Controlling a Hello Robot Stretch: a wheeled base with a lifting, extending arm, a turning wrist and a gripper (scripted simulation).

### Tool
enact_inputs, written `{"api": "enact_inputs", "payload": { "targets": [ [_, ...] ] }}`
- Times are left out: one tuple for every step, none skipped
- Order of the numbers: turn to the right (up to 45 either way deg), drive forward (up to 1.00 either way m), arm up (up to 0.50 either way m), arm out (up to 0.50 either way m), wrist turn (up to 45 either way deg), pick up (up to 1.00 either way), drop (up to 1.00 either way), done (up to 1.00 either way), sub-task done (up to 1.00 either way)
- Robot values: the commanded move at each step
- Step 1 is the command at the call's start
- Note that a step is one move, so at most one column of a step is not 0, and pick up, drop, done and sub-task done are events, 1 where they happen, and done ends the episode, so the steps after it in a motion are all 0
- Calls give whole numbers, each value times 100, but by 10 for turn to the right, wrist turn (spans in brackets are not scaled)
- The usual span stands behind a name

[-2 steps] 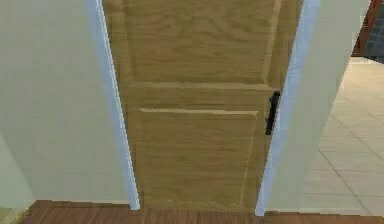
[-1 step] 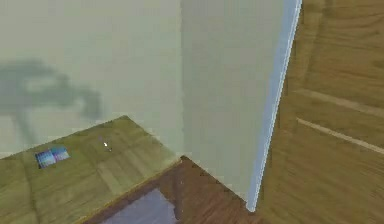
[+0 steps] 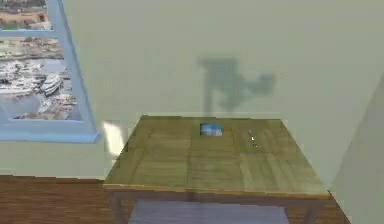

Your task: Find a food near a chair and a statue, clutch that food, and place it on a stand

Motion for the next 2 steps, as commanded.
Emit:
{"api": "enact_inputs", "payload": {
  "targets": [
    [-450,0,0,0,0,0,0,0,0],
    [0,65,0,0,0,0,0,0,0]
  ]
}}
